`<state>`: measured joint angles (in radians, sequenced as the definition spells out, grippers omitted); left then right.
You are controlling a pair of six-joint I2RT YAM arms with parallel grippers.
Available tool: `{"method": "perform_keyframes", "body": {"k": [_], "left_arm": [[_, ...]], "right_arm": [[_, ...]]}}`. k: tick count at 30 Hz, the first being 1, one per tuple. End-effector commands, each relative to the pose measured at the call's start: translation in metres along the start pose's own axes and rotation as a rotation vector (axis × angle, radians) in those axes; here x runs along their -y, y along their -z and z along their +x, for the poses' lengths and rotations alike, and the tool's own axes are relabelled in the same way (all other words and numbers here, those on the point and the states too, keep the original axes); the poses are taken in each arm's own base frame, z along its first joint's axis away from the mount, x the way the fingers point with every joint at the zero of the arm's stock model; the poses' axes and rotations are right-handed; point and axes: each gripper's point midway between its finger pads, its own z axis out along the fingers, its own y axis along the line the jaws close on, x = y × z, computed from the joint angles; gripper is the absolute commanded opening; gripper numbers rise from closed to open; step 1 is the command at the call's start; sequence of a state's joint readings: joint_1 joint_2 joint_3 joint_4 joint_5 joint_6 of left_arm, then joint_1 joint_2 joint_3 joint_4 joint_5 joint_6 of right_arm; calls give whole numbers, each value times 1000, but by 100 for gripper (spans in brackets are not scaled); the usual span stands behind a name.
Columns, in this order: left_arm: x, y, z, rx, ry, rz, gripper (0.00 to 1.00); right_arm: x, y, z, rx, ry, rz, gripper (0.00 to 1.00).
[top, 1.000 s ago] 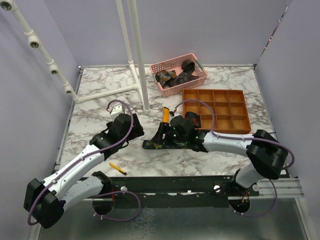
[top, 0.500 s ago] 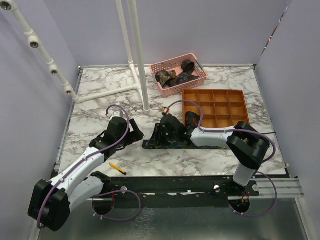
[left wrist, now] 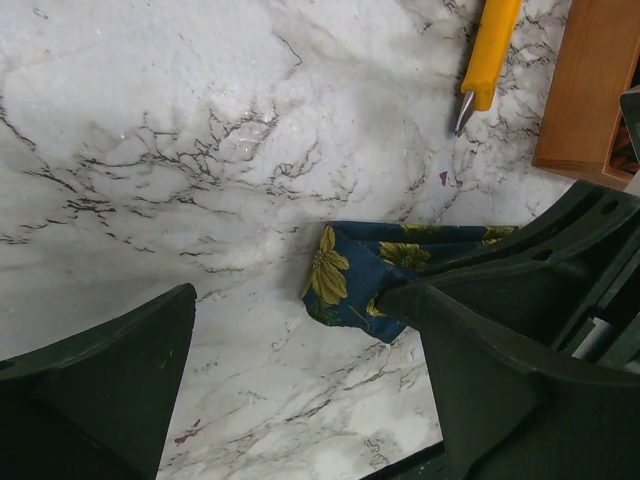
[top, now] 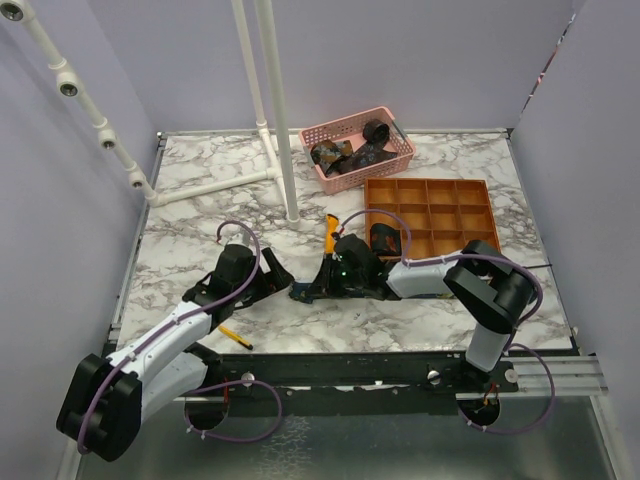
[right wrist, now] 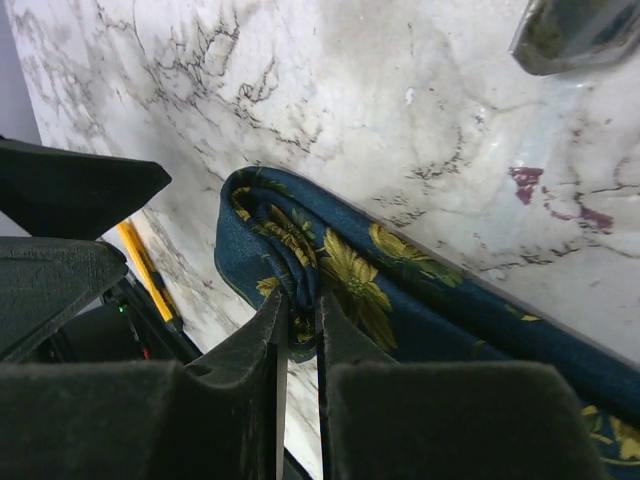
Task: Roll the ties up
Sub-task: Roll the tie at the center of the board.
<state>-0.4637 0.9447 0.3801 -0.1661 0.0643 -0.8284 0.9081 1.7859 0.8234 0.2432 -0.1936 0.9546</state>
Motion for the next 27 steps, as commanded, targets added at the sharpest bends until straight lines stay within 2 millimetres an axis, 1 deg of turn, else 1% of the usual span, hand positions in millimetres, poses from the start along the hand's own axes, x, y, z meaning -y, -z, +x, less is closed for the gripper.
{"method": "perform_keyframes", "body": {"k": [1,5,8,11,15,17,23,27], "left_arm": [[15,0,1,-3,34,96,90],[18,-5,8,-36,35,120,89],[18,-9,15,-77,35,129,86],[24,-14,17,-97,28,162,83],[22,-21,22,-138,8,148,78],[20,-26,25,-160,1,136,75],[22,-38,34,-225,-1,145,59],[20,-41,39,-253,-3,141,55]], "right_arm": [[7,0,2,-30,29,-111,11],[11,1,1,-47,67,-190,9],[7,2,1,-58,111,-248,8],[6,5,2,-62,137,-296,8],[10,9,0,-53,156,-324,7],[12,10,0,-52,167,-331,7],[19,9,3,-66,175,-338,5],[21,7,4,-68,170,-340,5]]}}
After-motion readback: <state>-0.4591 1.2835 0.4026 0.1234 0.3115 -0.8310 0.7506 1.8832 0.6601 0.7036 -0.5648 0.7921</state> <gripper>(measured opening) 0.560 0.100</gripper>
